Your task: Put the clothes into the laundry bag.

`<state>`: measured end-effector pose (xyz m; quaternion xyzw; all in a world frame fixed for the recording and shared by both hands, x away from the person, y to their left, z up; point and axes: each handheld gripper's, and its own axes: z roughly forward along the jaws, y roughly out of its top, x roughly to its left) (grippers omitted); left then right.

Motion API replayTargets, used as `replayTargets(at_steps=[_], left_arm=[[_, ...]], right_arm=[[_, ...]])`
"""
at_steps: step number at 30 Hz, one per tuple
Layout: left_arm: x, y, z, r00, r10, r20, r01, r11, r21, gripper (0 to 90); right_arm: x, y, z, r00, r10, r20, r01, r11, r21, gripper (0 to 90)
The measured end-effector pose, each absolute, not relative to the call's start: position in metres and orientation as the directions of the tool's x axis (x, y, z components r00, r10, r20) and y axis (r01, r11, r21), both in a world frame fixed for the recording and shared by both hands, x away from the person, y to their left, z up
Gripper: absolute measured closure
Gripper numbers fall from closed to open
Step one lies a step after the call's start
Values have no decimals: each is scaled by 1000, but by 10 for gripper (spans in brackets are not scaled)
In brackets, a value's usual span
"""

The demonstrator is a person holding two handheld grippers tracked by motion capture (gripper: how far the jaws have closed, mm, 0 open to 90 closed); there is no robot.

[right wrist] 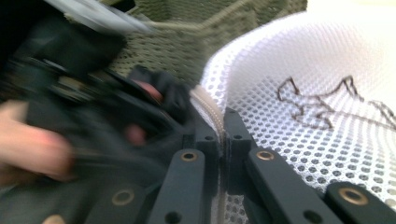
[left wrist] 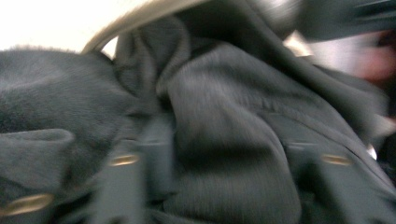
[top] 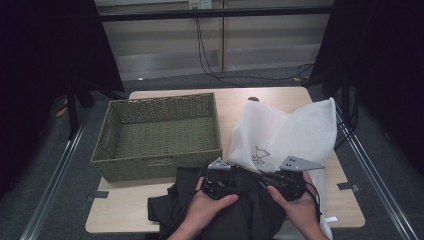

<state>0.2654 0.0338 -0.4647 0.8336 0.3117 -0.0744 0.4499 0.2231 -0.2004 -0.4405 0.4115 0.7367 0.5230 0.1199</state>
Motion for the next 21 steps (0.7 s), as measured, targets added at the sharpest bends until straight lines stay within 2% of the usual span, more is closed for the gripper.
replayTargets(at_steps=[1,2,4,5,6,10,13,15,16,17,18,19,20,21], left_arm=[[265,34,-465,795,453,-404,587,-401,704,326],[260,43,-453,827,375,-418,554,-427,714,267],[255,56,-445,845,354,-400,530,-459,713,193],[255,56,-445,845,354,-400,530,-459,713,190],[250,65,-445,853,405,-329,508,-496,704,180],[247,73,-459,859,421,-290,493,-532,688,176],[245,71,-471,876,413,-249,461,-564,685,210],[243,65,-472,882,417,-219,446,-590,673,384],[241,62,-470,890,415,-187,425,-612,667,384],[239,59,-470,897,410,-168,408,-619,671,498],[237,57,-468,891,427,-152,408,-608,682,702],[237,57,-468,891,427,-152,408,-608,682,750],[238,57,-469,879,435,-198,438,-569,696,772],[244,62,-468,852,435,-291,496,-493,715,780]], right_arm=[[223,-200,-440,-633,732,254,481,114,869,876],[226,-206,-444,-615,741,270,495,97,864,876],[228,-209,-446,-599,748,284,505,78,859,876],[228,-209,-446,-599,748,284,505,78,859,876],[229,-209,-448,-595,753,282,507,79,858,876],[231,-206,-451,-596,753,278,512,91,854,875],[233,-203,-454,-596,752,282,533,107,840,874],[233,-201,-455,-595,751,286,533,103,840,874],[232,-200,-454,-600,748,284,529,105,842,874],[232,-198,-452,-602,745,286,527,103,844,874],[231,-192,-450,-618,733,285,518,107,849,874],[231,-192,-450,-618,733,285,518,107,849,874],[230,-187,-447,-637,720,275,505,119,855,874],[229,-185,-445,-645,712,277,499,119,858,874]])
